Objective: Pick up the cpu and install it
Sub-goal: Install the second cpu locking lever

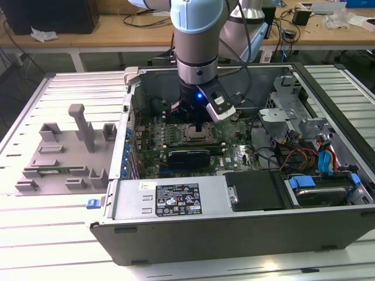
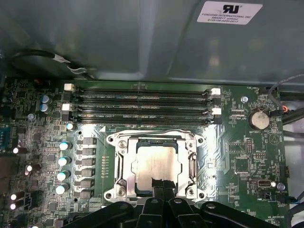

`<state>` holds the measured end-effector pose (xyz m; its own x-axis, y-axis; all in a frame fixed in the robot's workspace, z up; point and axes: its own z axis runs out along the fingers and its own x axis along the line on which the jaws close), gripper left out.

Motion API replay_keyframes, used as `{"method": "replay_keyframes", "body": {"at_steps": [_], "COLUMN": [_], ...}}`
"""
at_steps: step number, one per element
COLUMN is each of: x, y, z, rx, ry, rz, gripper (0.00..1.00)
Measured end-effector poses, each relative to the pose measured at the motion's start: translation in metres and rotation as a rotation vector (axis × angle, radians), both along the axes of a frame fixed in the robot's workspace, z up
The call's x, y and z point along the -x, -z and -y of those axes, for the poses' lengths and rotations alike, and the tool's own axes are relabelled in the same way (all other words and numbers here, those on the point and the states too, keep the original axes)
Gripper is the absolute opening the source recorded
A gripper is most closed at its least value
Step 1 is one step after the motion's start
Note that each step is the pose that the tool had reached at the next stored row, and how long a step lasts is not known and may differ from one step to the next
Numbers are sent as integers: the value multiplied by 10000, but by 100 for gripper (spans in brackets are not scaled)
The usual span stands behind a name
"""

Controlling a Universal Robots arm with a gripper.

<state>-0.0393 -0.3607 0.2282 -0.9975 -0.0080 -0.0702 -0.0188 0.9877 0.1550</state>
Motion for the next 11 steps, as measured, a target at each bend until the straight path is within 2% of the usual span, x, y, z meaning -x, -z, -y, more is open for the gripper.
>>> {"method": "replay_keyframes", "body": {"at_steps": [11], "x": [-13], "y": [0], "z": [-7], "rx": [-1], "ry": [1], "rz": [0], "gripper": [11]}}
